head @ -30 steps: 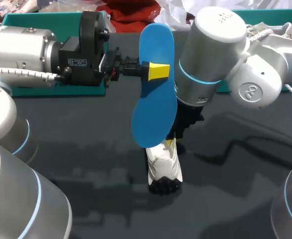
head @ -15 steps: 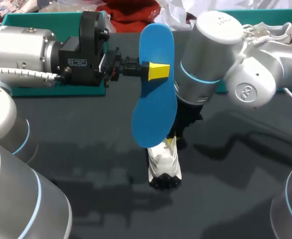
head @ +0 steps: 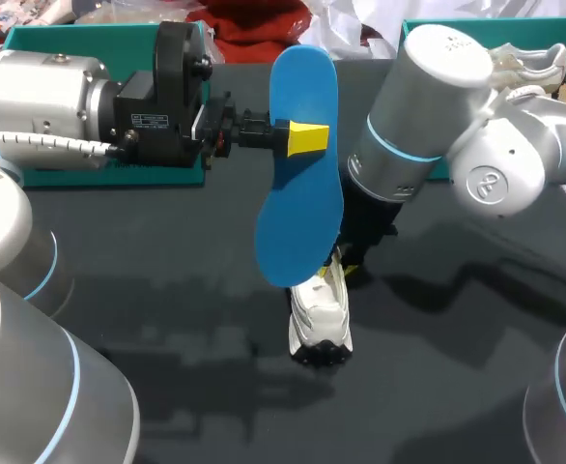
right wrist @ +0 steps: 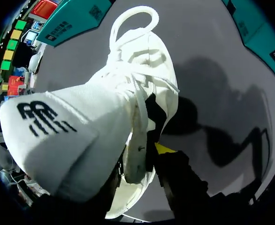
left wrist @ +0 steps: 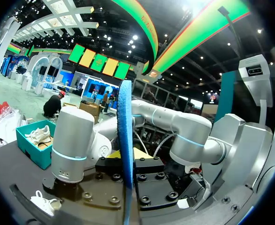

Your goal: Take the shoe out of the shoebox, open the shoe tongue, remove and reinsert the insole, then place the shoe into the shoebox

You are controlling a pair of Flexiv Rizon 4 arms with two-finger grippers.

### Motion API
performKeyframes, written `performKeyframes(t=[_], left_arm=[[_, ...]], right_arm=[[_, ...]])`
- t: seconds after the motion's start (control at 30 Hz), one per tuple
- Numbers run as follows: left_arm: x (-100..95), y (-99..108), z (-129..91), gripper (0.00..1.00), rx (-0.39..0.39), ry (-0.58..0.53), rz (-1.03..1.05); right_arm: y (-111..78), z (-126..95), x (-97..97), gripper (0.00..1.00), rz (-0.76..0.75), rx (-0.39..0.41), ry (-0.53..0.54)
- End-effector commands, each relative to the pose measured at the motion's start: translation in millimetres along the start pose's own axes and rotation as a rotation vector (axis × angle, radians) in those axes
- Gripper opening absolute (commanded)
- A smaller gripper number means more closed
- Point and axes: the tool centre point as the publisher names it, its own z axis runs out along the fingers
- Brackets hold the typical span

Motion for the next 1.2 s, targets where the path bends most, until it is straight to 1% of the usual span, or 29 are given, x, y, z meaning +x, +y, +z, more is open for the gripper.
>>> performKeyframes(t=[0.03,0.07,0.17,0.57,0.6,0.67,0.7,0.73,0.77,0.83,0.87,0.9,1.2], left_arm=[[-0.4,1,2,0.0,0.003,0.0,0.001],[-0.4,1,2,0.0,0.003,0.0,0.001],[-0.4,1,2,0.0,0.003,0.0,0.001],[-0.4,1,2,0.0,0.003,0.0,0.001],[-0.4,1,2,0.0,0.003,0.0,0.001],[-0.4,1,2,0.0,0.003,0.0,0.001],[-0.4,1,2,0.0,0.003,0.0,0.001],[-0.4,1,2,0.0,0.003,0.0,0.001],[-0.4,1,2,0.0,0.003,0.0,0.001],[-0.4,1,2,0.0,0.003,0.0,0.001],[-0.4,1,2,0.0,0.003,0.0,0.001],[-0.4,1,2,0.0,0.003,0.0,0.001],[-0.4,1,2,0.0,0.003,0.0,0.001]], right_arm=[[-15.9,-29,-8.0,1.0,0.008,-0.025,0.02],[-16.9,-32,-8.3,1.0,0.008,-0.026,0.031],[-20.9,-51,-14.9,1.0,0.025,-0.021,0.133],[-20.9,-51,-14.9,1.0,0.025,-0.021,0.133],[-21.1,-52,-18.2,1.0,0.037,-0.021,0.185],[-23.9,-72,-28.5,1.0,0.053,-0.083,0.306],[-24.6,-83,-33.3,1.0,0.062,-0.114,0.339],[-24.4,-92,-36.8,1.0,0.063,-0.127,0.364],[-23.3,-102,-40.4,1.0,0.051,-0.13,0.432],[-22.1,-120,-49.1,1.0,0.008,-0.164,0.59],[-21.4,-125,-52.4,1.0,-0.006,-0.162,0.634],[-21.3,-129,-54.3,1.0,-0.027,-0.164,0.655],[-21.3,-129,-54.3,1.0,-0.027,-0.164,0.655]])
